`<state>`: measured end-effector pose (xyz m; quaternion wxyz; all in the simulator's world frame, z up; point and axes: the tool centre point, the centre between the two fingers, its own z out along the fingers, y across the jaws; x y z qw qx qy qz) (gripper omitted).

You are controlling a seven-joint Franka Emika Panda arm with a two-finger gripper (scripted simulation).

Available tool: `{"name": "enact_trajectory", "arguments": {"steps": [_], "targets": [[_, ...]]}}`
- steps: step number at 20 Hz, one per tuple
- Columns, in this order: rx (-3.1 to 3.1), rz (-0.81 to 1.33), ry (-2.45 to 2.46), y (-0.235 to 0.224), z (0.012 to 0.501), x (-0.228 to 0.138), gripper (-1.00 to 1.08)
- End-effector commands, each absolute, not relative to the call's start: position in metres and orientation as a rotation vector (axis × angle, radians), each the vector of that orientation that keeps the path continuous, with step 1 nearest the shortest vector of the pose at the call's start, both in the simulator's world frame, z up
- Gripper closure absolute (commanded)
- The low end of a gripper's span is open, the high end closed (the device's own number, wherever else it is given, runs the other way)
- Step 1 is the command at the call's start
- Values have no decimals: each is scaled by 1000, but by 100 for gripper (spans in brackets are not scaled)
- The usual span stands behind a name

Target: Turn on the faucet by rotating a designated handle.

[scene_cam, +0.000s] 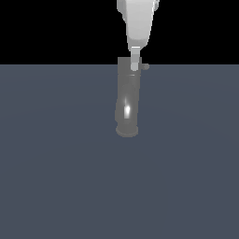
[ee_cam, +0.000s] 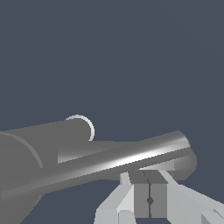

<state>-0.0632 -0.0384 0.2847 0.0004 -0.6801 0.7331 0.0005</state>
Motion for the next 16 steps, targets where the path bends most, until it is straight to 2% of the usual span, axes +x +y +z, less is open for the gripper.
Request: {"name": "enact_trajectory", "arguments": {"steps": [1, 4, 5, 16], "targets": [[-2100, 0, 2337, -71, 285, -65, 108], [-2099, 0, 2337, -82, 285, -66, 108], [-2136, 1, 2302, -60, 285, -64, 108], [-2127, 0, 2311, -84, 285, -45, 108]]}}
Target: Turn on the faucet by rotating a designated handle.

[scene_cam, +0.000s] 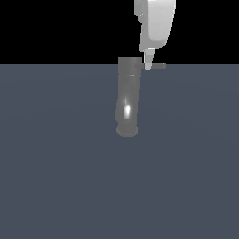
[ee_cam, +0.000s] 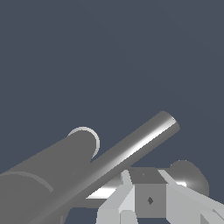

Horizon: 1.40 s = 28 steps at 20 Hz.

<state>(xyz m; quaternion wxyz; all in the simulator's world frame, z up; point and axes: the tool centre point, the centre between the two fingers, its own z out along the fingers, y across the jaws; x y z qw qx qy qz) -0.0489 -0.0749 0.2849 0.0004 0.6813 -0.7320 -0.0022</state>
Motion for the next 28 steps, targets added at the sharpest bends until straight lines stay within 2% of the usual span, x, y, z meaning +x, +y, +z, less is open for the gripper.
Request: {"name": "enact_trajectory", "arguments": {"steps": [1, 28], "targets": [[2127, 0, -2313, -87, 285, -44, 108], [2106, 0, -2331, -141, 285, -4, 108]]}}
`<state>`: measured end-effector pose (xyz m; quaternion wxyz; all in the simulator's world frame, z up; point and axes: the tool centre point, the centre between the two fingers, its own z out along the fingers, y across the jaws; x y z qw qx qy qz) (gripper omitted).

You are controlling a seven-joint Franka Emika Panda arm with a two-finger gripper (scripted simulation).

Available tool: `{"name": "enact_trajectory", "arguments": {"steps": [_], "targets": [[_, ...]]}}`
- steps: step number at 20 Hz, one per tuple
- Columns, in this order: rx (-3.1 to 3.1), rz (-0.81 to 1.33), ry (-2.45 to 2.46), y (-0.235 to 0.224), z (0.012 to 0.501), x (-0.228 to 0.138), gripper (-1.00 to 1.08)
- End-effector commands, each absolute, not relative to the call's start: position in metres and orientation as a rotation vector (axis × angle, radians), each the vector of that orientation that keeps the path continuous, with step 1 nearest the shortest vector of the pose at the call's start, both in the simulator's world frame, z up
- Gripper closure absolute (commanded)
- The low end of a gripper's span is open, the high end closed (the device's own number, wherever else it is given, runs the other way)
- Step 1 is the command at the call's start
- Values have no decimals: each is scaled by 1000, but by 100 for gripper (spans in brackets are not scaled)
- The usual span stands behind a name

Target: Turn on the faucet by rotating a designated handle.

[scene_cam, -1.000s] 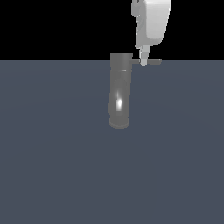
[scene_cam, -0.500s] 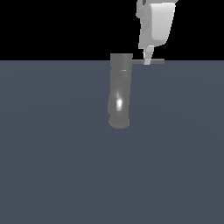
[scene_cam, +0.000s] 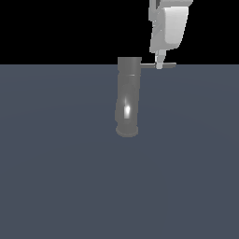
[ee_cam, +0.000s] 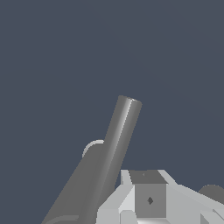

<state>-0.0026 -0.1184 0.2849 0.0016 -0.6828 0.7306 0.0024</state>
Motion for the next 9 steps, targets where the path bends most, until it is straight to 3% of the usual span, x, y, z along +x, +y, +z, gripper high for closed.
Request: {"name": "enact_trajectory", "arguments": {"steps": [1, 9], "targets": [[-2105, 0, 2331, -143, 285, -2, 108], [-2100, 0, 2337, -158, 285, 8, 108]]}}
